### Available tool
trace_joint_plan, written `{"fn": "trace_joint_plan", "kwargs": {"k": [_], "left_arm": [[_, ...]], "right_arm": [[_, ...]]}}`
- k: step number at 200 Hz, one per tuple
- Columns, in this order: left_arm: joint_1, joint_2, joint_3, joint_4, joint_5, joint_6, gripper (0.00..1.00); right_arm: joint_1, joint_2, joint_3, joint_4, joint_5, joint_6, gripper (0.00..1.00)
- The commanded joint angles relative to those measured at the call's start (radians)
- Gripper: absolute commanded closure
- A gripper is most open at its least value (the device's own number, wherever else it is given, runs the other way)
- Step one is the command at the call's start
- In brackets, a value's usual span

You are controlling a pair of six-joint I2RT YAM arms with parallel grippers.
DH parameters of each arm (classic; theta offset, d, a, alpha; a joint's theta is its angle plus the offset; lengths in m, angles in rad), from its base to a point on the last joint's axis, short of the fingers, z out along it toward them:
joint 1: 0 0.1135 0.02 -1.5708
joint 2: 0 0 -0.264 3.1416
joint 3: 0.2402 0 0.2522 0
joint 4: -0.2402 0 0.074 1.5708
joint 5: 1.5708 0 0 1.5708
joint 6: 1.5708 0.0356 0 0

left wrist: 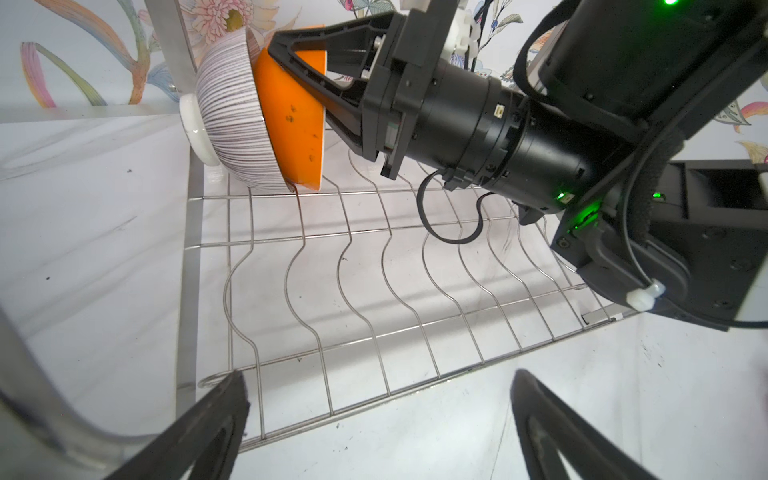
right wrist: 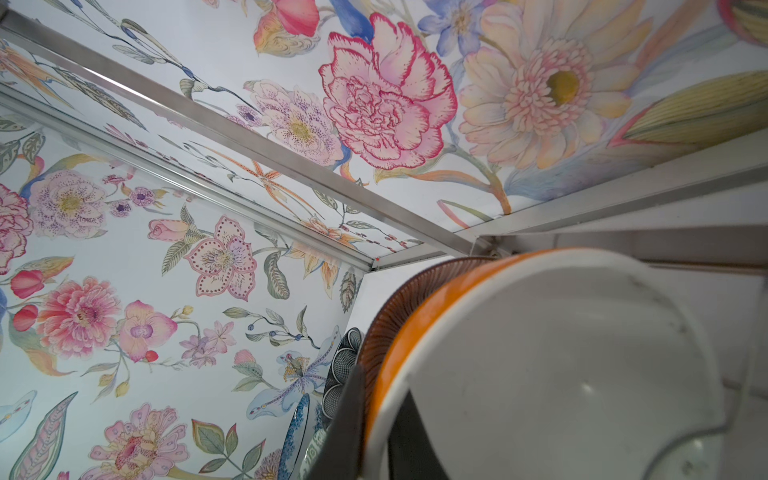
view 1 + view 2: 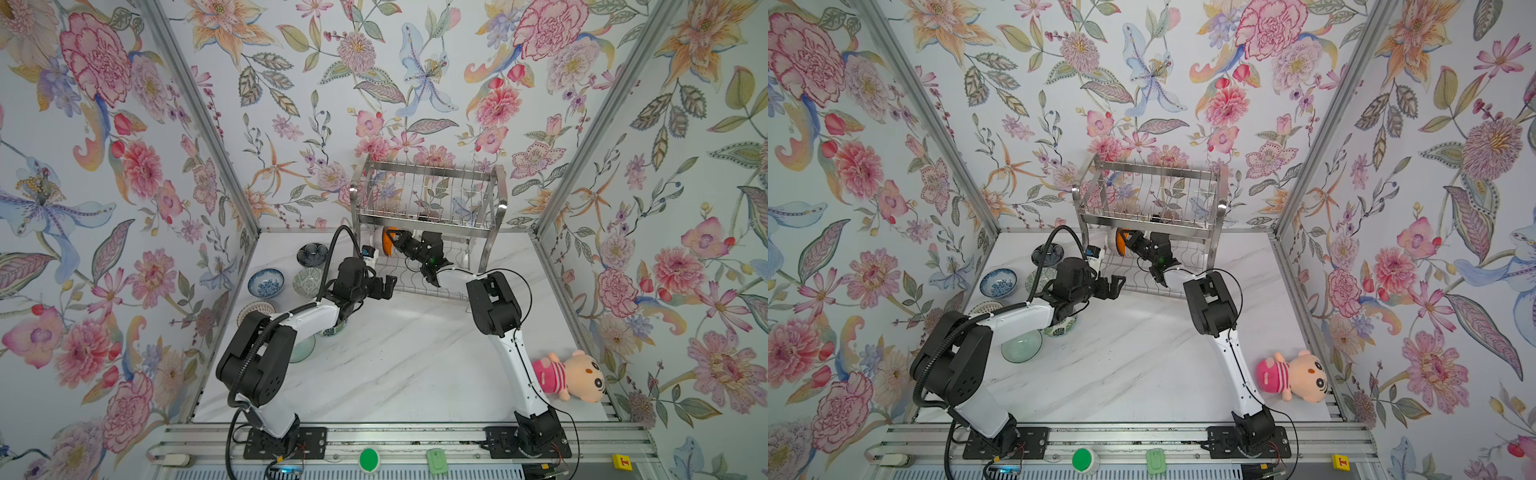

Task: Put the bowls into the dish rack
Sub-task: 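Lower the orange bowl upright into the rack wires against the striped bowl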

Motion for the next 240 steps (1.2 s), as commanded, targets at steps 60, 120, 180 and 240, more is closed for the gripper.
{"fn": "trace_joint_plan", "kwargs": {"k": [60,120,180,240], "left_arm": [[0.008,-0.043,-0.01,-0.028,-0.022,0.024,0.01],[0.007,-0.055,-0.012,-0.035,-0.028,0.026,0.01],[0.007,-0.064,-0.02,-0.038,-0.032,0.023,0.01],[0.007,-0.077,-0.027,-0.04,-0.034,0.016,0.01]], "right_arm": [[-0.005,0.002,0.002,-0.18,0.036,-0.064,0.82],[-0.003,0.001,0.005,-0.208,0.034,-0.085,0.79],[-0.003,-0.017,-0.002,-0.211,0.026,-0.093,0.77],[-0.004,-0.049,-0.044,-0.194,0.027,-0.096,0.72]]}}
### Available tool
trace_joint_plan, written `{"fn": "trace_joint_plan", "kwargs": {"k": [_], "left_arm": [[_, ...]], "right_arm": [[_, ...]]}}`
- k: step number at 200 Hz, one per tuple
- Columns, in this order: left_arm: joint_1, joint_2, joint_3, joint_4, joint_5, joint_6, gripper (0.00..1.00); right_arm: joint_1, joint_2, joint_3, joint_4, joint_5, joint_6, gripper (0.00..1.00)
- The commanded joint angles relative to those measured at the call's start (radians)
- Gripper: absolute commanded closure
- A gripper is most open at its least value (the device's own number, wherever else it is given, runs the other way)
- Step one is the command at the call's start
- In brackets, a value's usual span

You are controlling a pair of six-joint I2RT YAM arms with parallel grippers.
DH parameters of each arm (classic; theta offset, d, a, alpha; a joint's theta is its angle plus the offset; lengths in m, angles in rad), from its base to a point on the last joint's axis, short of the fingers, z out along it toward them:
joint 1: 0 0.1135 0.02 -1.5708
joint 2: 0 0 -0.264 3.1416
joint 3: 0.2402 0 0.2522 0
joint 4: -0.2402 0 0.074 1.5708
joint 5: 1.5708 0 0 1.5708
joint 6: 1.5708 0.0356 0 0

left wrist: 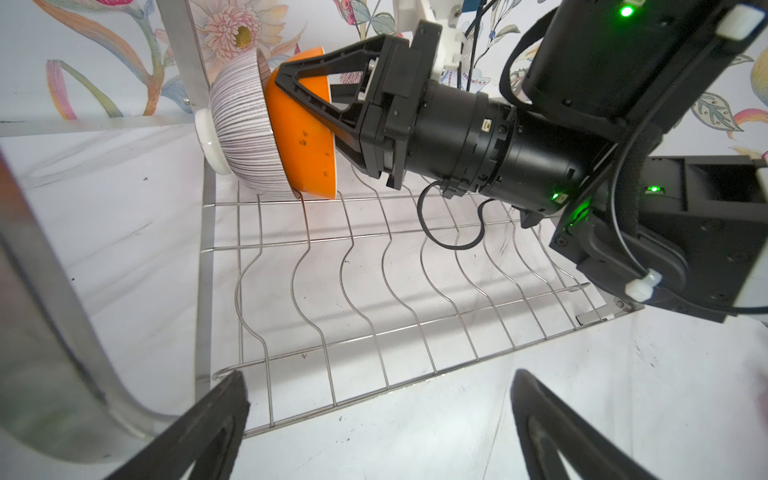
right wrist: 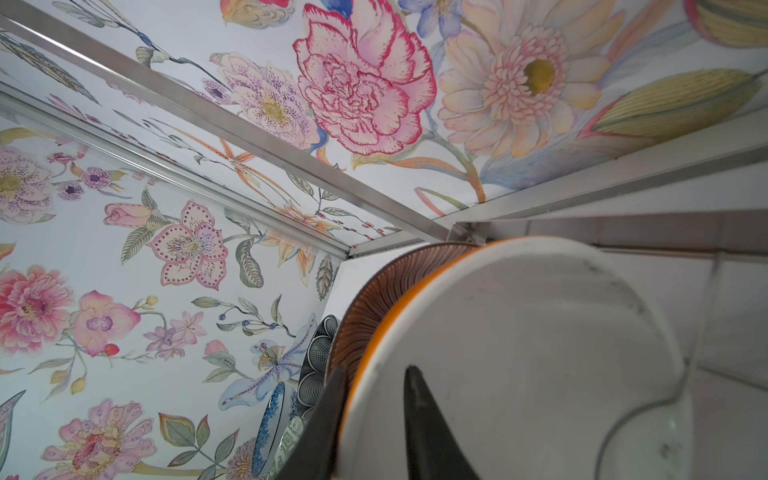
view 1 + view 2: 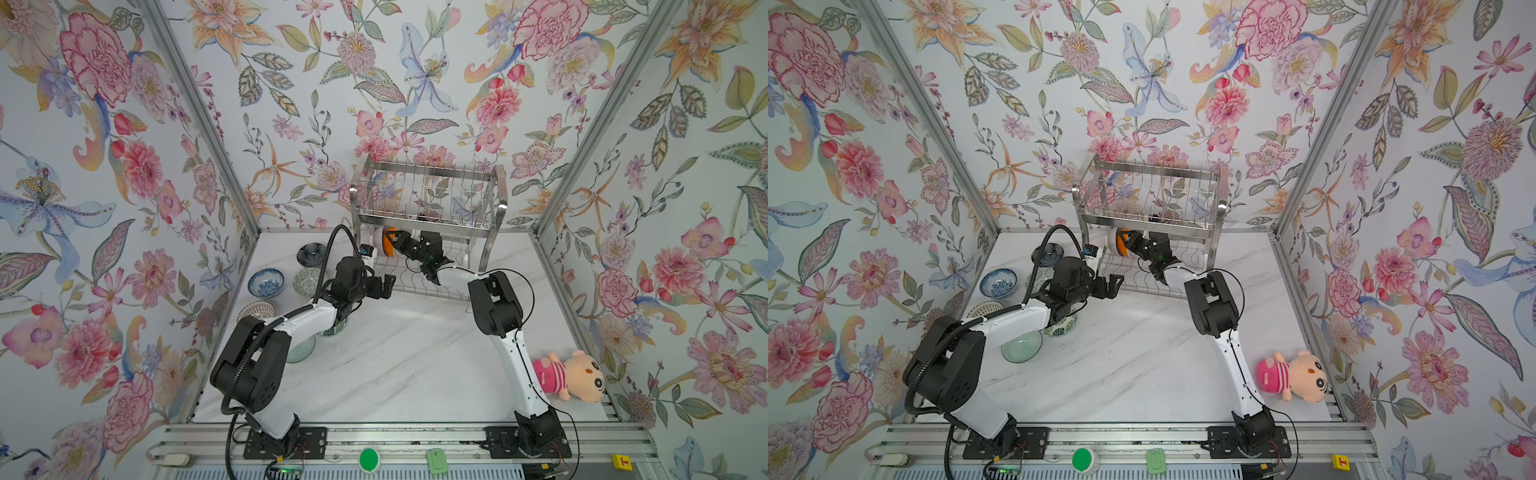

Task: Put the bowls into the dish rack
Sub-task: 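Lower the orange bowl upright into the rack wires against the striped bowl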

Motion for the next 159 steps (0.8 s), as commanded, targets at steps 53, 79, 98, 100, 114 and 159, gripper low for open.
{"fn": "trace_joint_plan", "kwargs": {"k": [53,79,98,100,114,159], "left_arm": [[0.006,-0.041,-0.023,-0.012,-0.017,0.009,0.01],[0.007,-0.048,-0.028,-0.013,-0.021,0.01,0.01],[0.008,-0.049,-0.029,-0.014,-0.023,0.012,0.01],[0.007,-0.05,-0.029,-0.015,-0.023,0.012,0.01],[0.007,-0.049,-0.029,-0.014,-0.023,0.012,0.01],[0.007,-0.052,-0.035,-0.014,-0.026,0.01,0.01]], "right_arm": [[0.001,-0.029,-0.053,-0.07,0.013,-0.016,0.67],[0.003,-0.033,-0.059,-0.066,0.014,-0.018,0.65],[0.004,-0.038,-0.063,-0.059,0.014,-0.017,0.65],[0.004,-0.039,-0.065,-0.059,0.015,-0.018,0.64],[0.005,-0.044,-0.073,-0.05,0.015,-0.017,0.64],[0.008,-0.066,-0.095,-0.029,0.019,-0.031,0.6]]}}
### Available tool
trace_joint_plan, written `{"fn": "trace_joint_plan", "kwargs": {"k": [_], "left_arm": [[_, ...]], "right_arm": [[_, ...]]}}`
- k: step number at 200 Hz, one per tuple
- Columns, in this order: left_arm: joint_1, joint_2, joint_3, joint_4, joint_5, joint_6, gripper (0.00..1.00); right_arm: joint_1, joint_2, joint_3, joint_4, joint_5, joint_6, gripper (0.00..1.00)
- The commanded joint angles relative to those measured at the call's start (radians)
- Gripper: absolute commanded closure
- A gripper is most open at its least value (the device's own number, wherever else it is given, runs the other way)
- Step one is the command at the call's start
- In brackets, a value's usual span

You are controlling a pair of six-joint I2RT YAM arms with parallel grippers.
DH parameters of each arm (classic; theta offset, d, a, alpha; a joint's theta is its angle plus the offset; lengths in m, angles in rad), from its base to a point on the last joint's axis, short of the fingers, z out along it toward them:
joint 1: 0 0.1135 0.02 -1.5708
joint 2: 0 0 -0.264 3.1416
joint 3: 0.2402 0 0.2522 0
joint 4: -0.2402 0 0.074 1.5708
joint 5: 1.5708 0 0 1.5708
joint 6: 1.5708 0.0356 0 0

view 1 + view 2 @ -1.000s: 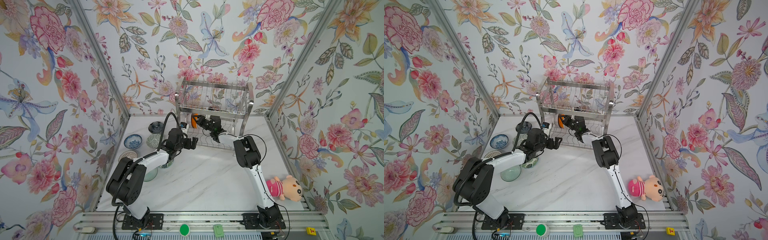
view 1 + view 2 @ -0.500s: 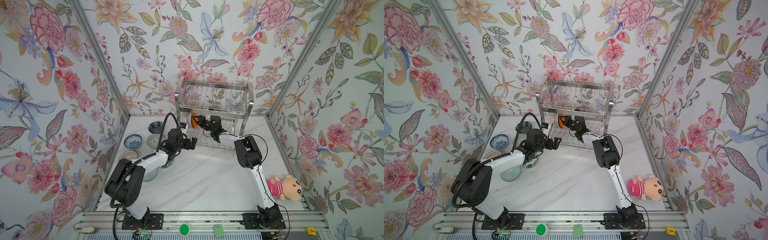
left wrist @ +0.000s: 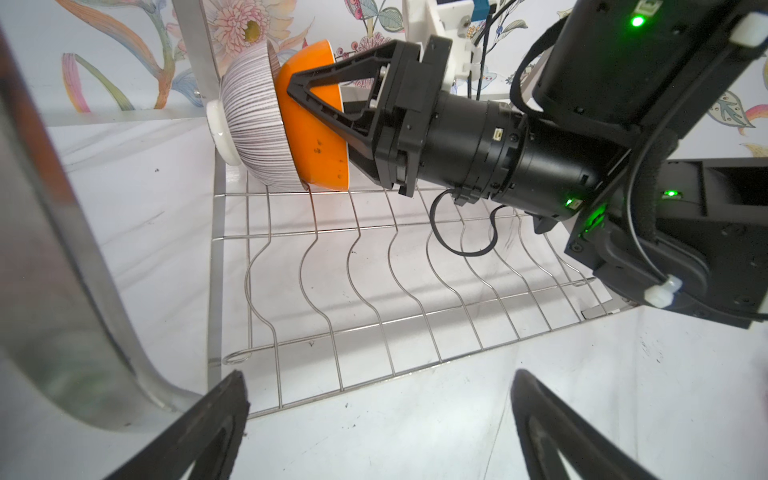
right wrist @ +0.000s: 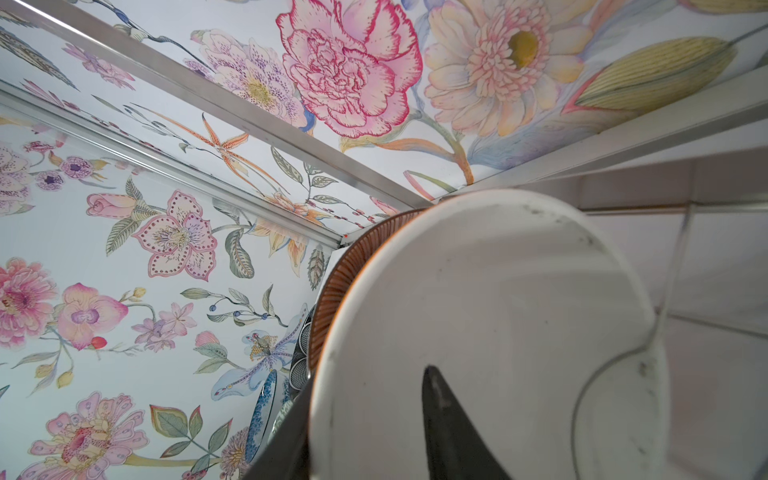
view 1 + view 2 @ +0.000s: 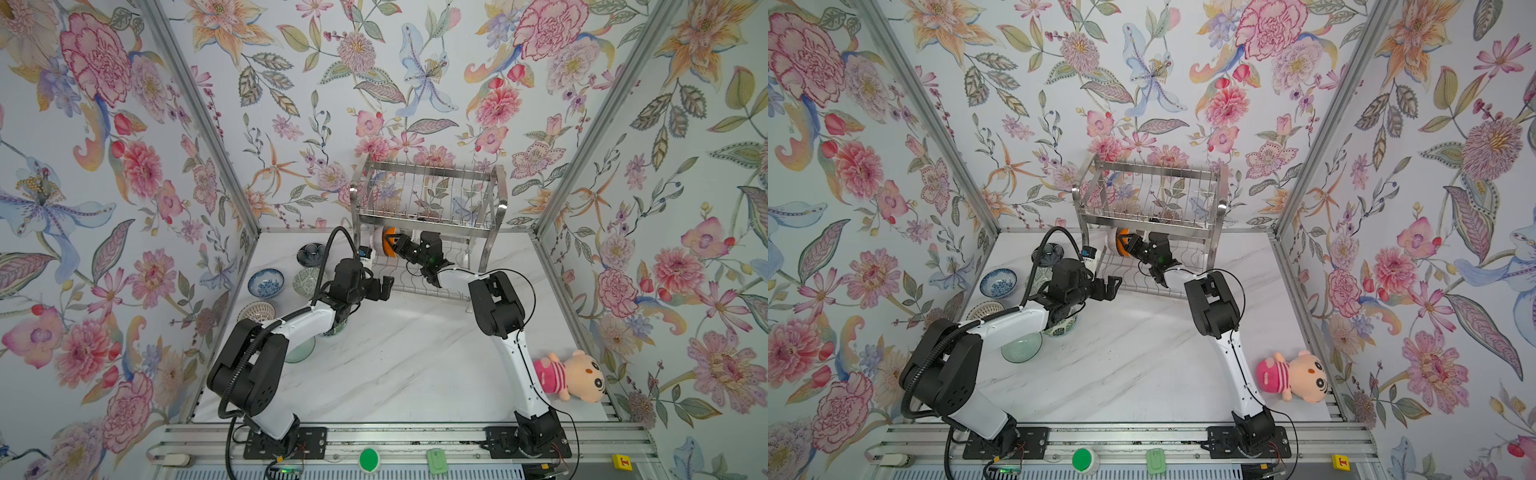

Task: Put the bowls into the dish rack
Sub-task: 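Lower the orange bowl upright into the rack wires against the striped bowl, then open the right gripper and withdraw it from the rack toward the table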

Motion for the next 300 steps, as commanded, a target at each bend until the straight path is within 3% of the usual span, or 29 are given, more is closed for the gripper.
{"fn": "trace_joint_plan", "kwargs": {"k": [1,211,274,300], "left_arm": [[0.006,-0.03,-0.015,-0.005,-0.017,0.01,0.0],[0.007,-0.103,-0.06,-0.015,-0.034,0.008,0.01],[0.007,-0.155,-0.118,-0.017,-0.038,0.0,0.0],[0.006,-0.191,-0.163,-0.014,-0.041,-0.007,0.01]], "right_arm": [[0.001,-0.041,-0.032,-0.033,0.016,-0.021,0.59],[0.011,-0.143,-0.146,0.085,0.02,-0.018,0.43],[0.021,-0.241,-0.317,0.156,0.058,-0.021,0.32],[0.033,-0.302,-0.418,0.189,0.088,-0.036,0.17]]}}
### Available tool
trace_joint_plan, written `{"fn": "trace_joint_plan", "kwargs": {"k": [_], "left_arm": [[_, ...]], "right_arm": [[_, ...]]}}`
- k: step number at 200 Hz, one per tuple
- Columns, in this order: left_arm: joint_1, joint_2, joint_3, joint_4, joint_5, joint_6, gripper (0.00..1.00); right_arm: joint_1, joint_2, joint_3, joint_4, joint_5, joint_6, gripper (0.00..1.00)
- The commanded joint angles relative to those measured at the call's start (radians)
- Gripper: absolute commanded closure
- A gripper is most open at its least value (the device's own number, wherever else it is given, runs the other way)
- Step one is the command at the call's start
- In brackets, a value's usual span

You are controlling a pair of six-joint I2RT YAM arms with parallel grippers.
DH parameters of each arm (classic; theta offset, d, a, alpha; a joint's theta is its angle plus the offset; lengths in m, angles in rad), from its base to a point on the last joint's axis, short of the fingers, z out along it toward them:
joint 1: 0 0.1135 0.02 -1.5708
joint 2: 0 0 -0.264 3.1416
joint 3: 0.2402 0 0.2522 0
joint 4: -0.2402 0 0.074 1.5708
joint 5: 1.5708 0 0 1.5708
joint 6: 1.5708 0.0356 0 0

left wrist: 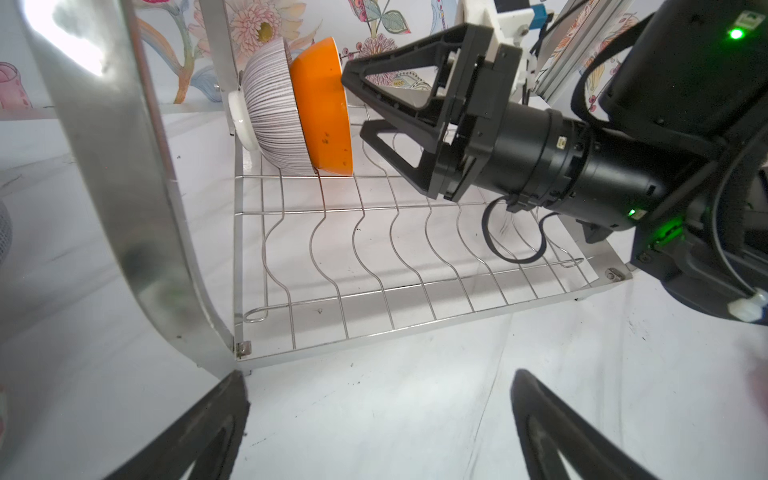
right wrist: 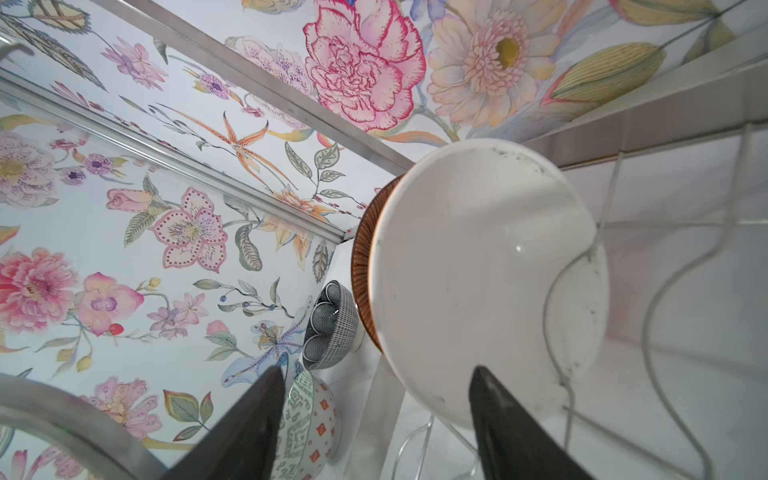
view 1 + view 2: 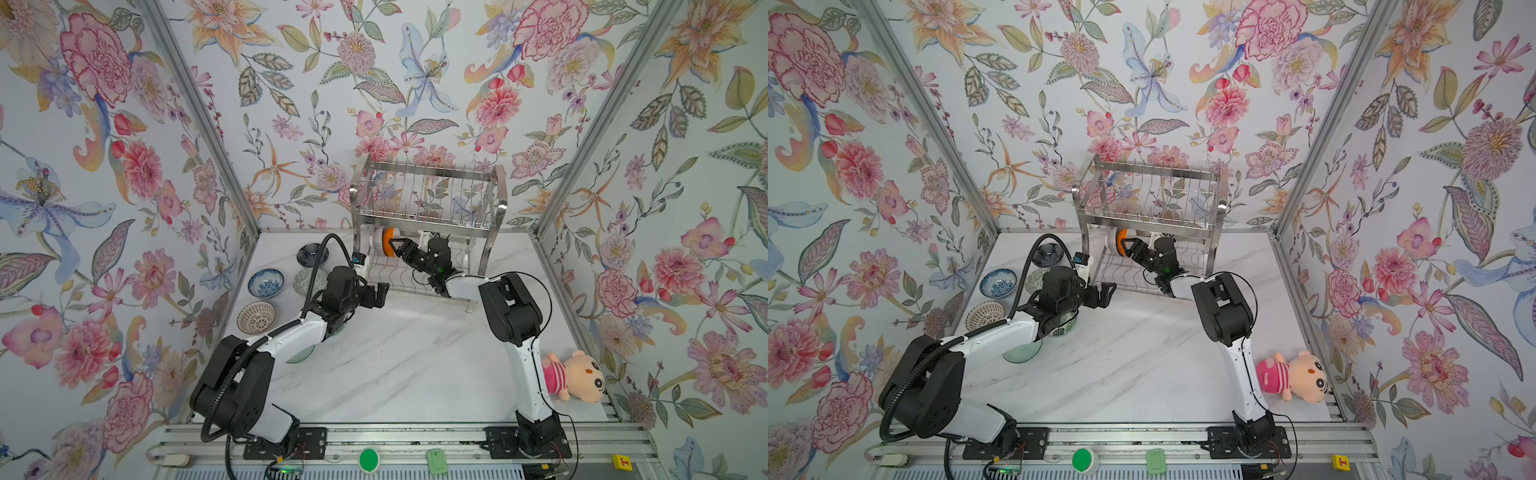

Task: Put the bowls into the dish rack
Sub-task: 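Open the right gripper and withdraw it from the rack toward the table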

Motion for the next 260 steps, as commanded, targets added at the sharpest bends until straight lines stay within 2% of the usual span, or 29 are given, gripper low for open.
{"fn": "trace_joint_plan", "kwargs": {"k": [1,11,61,103,155,177,206,222,238,260], "left_arm": [[0.006,-0.053,-0.042,-0.004,-0.023,-0.008,0.01],[0.006,-0.07,-0.062,0.002,-0.021,-0.015,0.01],[0.007,-0.194,-0.133,-0.031,-0.03,-0.027,0.01],[0.026,-0.278,-0.157,-0.094,-0.028,-0.023,0.01],[0.03,-0.362,-0.16,-0.166,-0.042,-0.085,0.01],[0.033,-0.392,-0.165,-0.189,-0.084,-0.096,0.01],[0.05,-0.383,-0.166,-0.212,-0.07,-0.156,0.01],[0.058,-0.369,-0.163,-0.244,-0.111,-0.21,0.01],[0.059,-0.345,-0.137,-0.31,-0.173,-0.254,0.01],[0.061,-0.297,-0.084,-0.443,-0.283,-0.249,0.01]], "right_arm": [[0.019,-0.085,-0.074,0.062,0.039,-0.027,0.16],[0.024,-0.111,-0.099,0.055,0.049,-0.041,0.0],[0.079,-0.25,-0.222,-0.036,0.119,-0.135,0.01],[0.132,-0.374,-0.283,-0.22,0.204,-0.263,0.01],[0.239,-0.515,-0.313,-0.505,0.414,-0.429,0.01],[0.273,-0.553,-0.289,-0.631,0.495,-0.488,0.01],[0.302,-0.586,-0.225,-0.821,0.599,-0.543,0.01],[0.32,-0.61,-0.186,-0.921,0.656,-0.615,0.01],[0.34,-0.64,-0.159,-0.99,0.719,-0.747,0.01],[0.377,-0.693,-0.174,-1.027,0.813,-0.851,0.01]]}}
